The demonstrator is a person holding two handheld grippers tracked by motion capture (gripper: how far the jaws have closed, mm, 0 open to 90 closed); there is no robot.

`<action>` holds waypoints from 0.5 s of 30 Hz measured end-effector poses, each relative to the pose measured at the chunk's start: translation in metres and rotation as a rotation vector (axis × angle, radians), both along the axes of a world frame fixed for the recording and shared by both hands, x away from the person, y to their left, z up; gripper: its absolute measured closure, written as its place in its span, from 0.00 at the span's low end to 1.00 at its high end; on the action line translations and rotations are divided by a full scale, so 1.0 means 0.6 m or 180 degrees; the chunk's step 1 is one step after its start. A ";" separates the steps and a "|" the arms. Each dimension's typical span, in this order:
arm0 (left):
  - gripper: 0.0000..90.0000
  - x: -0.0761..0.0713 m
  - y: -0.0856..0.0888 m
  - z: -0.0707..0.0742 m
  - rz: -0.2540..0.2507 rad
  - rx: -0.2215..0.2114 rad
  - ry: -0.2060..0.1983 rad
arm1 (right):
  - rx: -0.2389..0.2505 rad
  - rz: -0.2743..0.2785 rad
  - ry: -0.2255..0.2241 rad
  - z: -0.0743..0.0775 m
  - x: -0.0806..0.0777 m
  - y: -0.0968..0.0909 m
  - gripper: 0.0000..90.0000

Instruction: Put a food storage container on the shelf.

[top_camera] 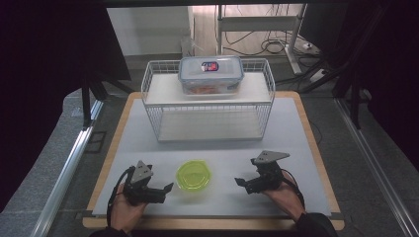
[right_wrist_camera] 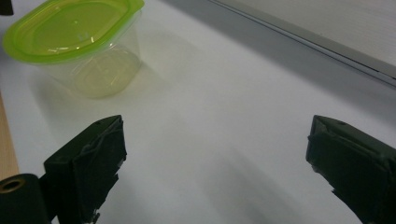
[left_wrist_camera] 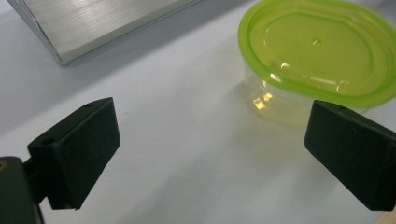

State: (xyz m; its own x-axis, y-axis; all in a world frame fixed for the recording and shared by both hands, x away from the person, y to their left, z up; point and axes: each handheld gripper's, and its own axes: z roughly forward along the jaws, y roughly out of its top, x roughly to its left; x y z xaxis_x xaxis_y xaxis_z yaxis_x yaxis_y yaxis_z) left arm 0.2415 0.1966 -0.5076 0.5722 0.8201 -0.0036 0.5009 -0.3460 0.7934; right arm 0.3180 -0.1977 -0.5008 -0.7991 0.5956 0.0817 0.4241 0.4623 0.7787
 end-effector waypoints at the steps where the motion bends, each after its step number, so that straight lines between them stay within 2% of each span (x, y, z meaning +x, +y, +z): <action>1: 0.04 -0.001 0.003 -0.003 0.0001 0.0007 0.0015 | 0.0011 -0.0028 -0.0002 0.000 0.001 0.001 0.03; 3: 0.04 -0.002 0.004 -0.004 0.0009 -0.0002 0.0017 | 0.0031 -0.0044 0.0010 0.000 0.002 0.001 0.02; 5: 0.04 -0.005 0.009 -0.004 0.0029 -0.0002 0.0021 | 0.0114 -0.0089 0.0077 0.002 0.005 0.003 0.01; 10: 0.04 -0.009 0.013 -0.006 0.0043 0.0001 0.0045 | 0.0151 -0.0048 0.0165 0.009 0.010 0.009 0.02; 13: 0.05 -0.011 0.017 -0.007 0.0045 -0.0020 0.0049 | 0.0253 0.0003 0.0332 0.018 0.017 0.017 0.10; 14: 0.05 -0.011 0.017 -0.007 0.0045 -0.0020 0.0049 | 0.0253 0.0003 0.0332 0.018 0.017 0.017 0.10; 15: 0.05 -0.010 0.017 -0.008 0.0033 -0.0039 0.0062 | 0.0278 0.0037 0.0380 0.022 0.022 0.022 0.14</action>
State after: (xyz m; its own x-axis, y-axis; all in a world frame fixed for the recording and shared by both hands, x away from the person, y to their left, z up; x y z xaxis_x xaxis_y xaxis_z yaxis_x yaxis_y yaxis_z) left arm 0.2358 0.2066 -0.5124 0.5634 0.8258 -0.0249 0.5199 -0.3309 0.7875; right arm 0.3310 -0.1847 -0.4875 -0.7875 0.5727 0.2277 0.5111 0.4005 0.7605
